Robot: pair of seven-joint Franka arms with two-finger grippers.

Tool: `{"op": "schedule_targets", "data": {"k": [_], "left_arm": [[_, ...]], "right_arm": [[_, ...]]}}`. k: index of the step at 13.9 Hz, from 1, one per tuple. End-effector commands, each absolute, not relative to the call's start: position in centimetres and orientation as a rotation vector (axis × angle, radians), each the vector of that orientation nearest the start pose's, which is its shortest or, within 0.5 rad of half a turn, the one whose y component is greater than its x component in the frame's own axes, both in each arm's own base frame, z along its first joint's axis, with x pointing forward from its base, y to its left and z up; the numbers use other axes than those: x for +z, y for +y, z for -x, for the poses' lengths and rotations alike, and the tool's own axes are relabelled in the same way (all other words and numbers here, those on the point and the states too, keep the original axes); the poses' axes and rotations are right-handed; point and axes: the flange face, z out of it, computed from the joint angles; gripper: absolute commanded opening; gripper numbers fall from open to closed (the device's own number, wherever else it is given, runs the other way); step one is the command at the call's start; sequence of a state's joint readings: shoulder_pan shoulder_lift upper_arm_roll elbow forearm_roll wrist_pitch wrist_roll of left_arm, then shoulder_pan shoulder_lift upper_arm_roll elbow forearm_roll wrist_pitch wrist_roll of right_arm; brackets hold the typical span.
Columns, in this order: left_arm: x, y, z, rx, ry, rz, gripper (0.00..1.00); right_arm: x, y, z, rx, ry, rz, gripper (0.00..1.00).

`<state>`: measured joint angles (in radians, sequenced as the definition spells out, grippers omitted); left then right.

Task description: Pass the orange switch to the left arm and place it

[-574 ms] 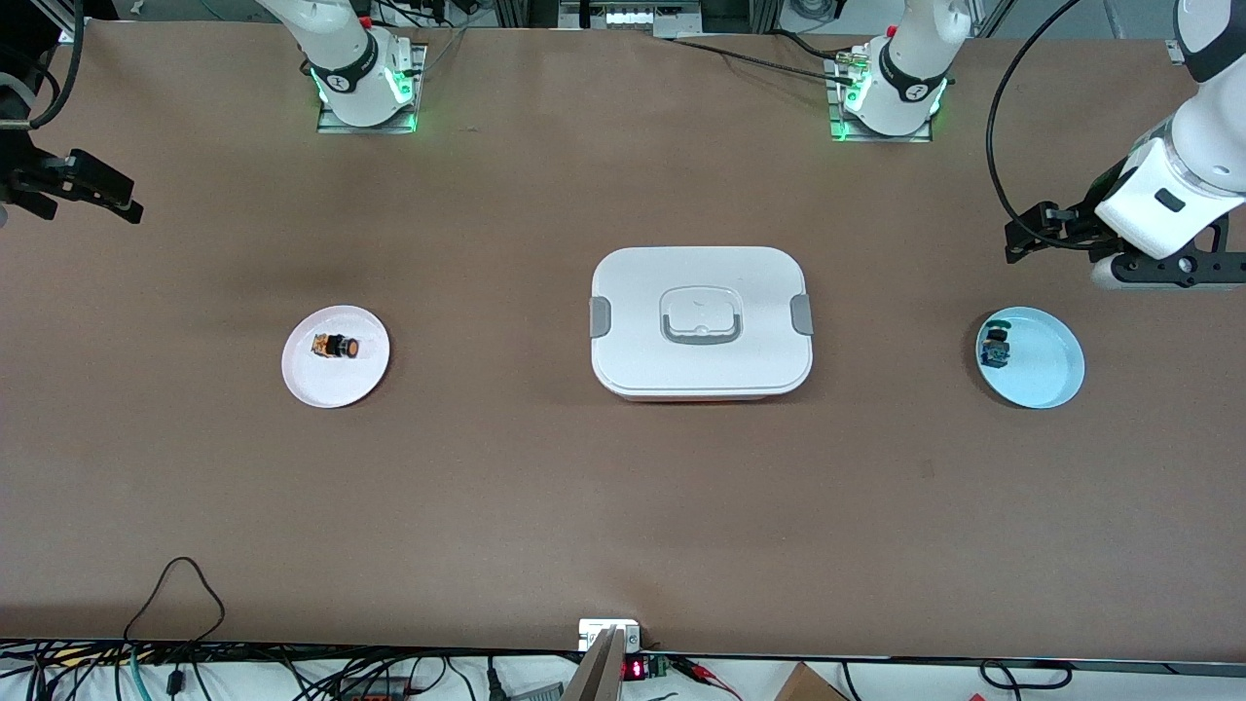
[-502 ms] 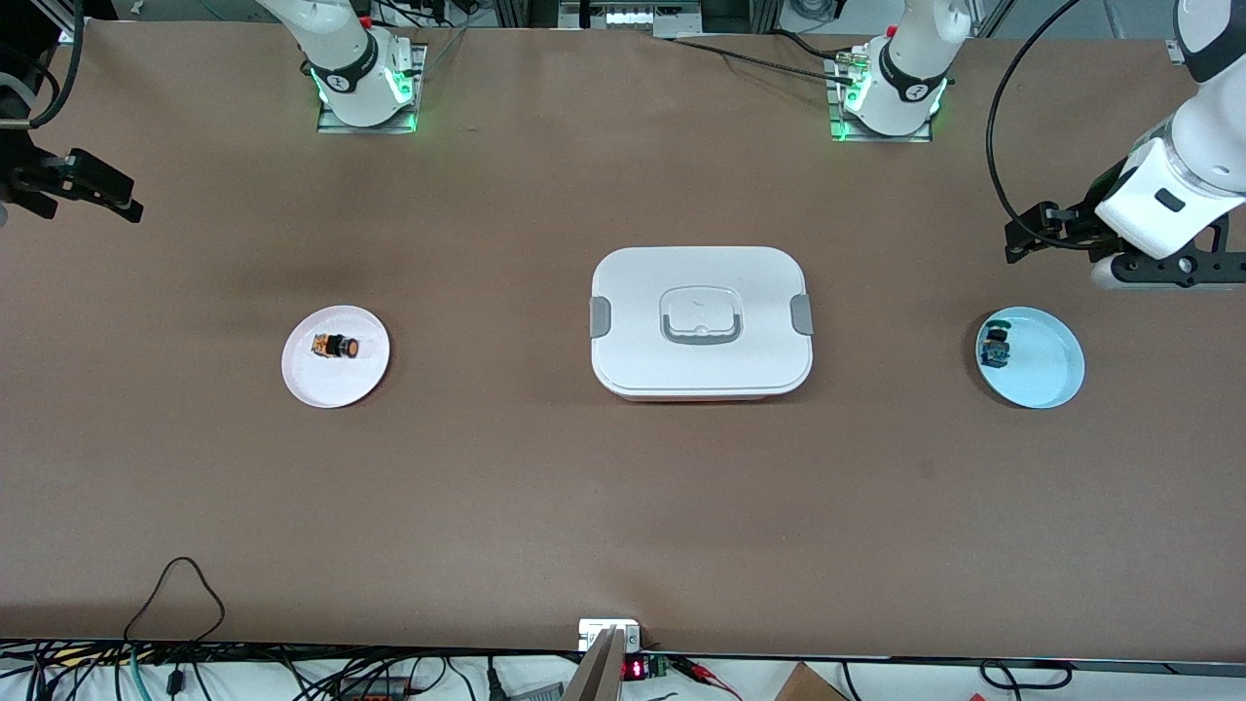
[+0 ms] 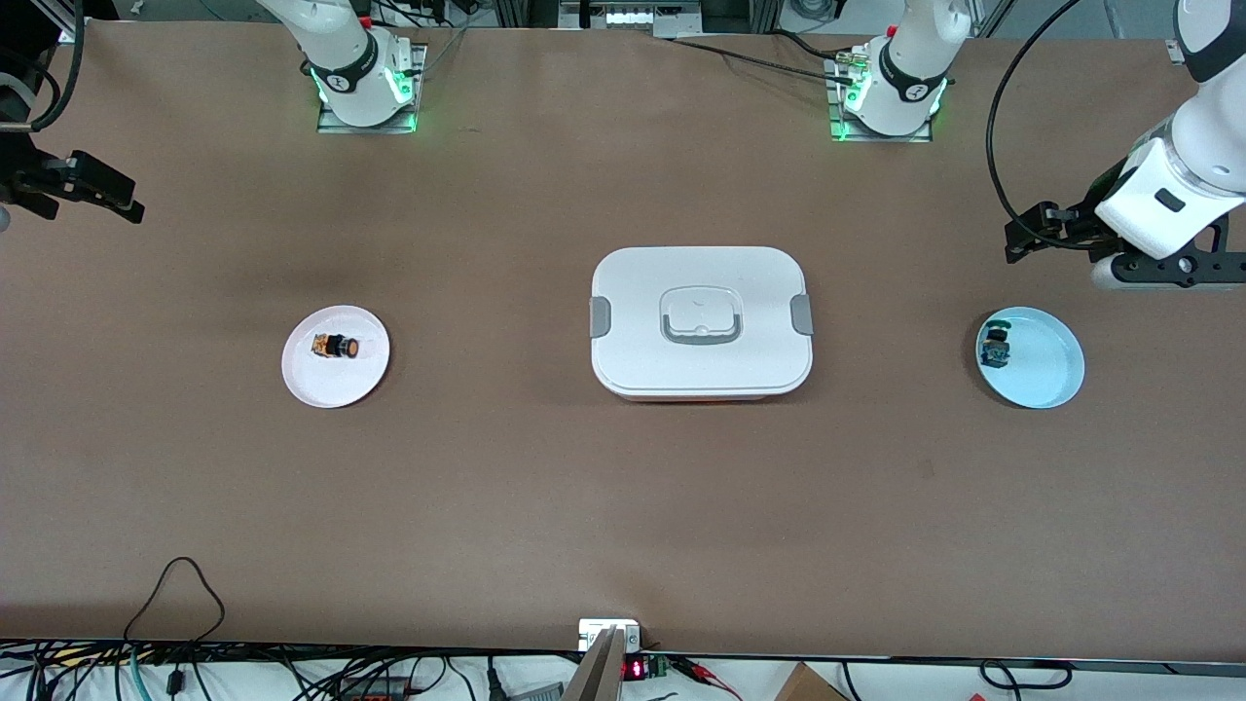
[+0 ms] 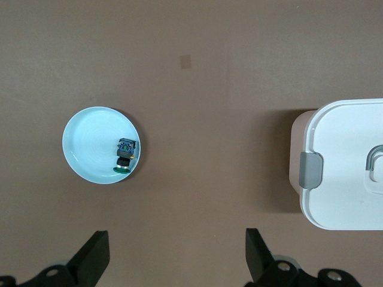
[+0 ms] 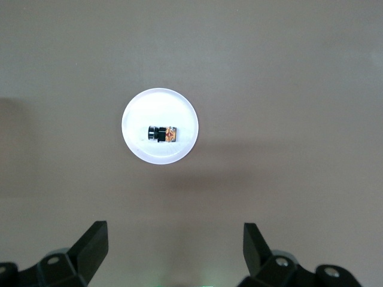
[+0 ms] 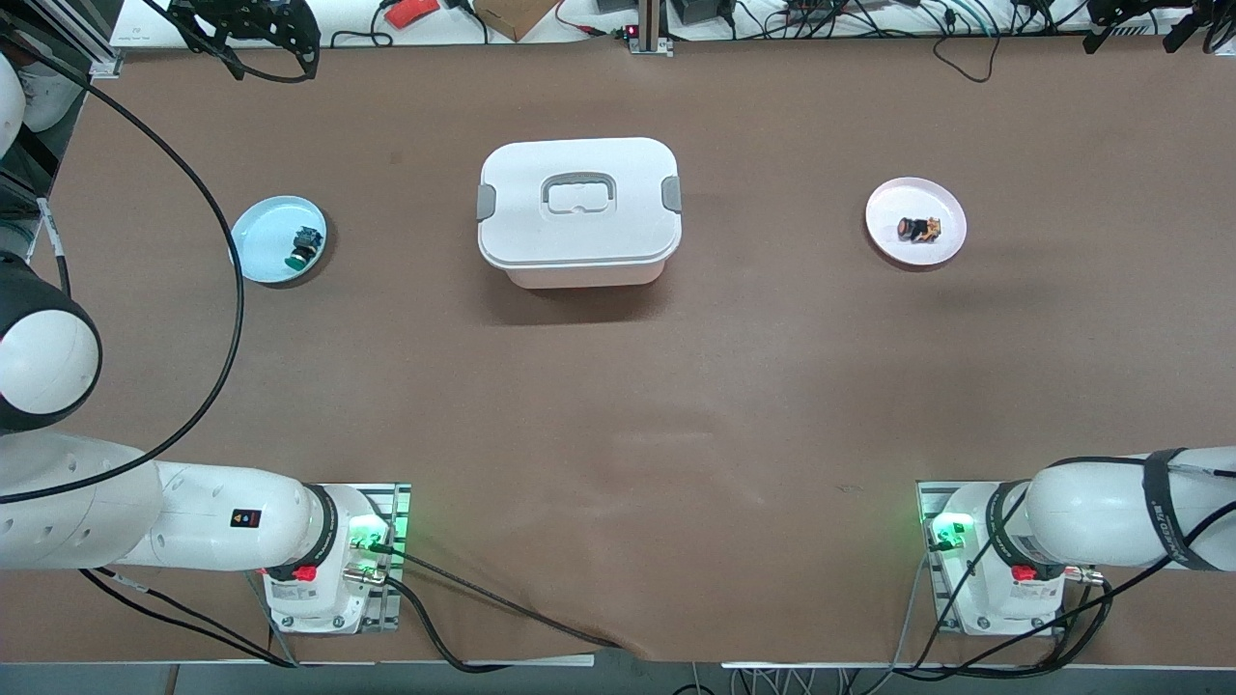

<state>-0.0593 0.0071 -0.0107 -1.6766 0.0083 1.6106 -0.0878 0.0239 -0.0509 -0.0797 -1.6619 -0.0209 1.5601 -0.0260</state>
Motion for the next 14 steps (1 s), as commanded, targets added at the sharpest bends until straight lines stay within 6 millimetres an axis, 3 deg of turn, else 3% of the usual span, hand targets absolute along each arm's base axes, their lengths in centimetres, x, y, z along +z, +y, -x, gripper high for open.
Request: {"op": "schedule_targets", "data": {"k": [1,6,10,14], "left_arm": [[57.6,-3.7,-55.3,0.117,-0.033,3.104,1.0],[57.6,-3.7,-55.3,0.117,-0.033,3.104,1.0],[57.6,-3.7,-55.3,0.117,-0.03,3.104,1.0],[57.6,-3.6,-55.3,0.117,-0.033,3.104,1.0]], "right_arm": [[59.0,-3.2,-54.7,0.156,0.021,3.155,1.0],[53.8,-3.2,-57.5,0.227,0.026,3.154,1.0],[47.1,-3.0,-59.8,0.242,0.014,3.158,1.0],[40.4,-0.8,-59.6,0.248,-0.046,3.16,1.0]]}}
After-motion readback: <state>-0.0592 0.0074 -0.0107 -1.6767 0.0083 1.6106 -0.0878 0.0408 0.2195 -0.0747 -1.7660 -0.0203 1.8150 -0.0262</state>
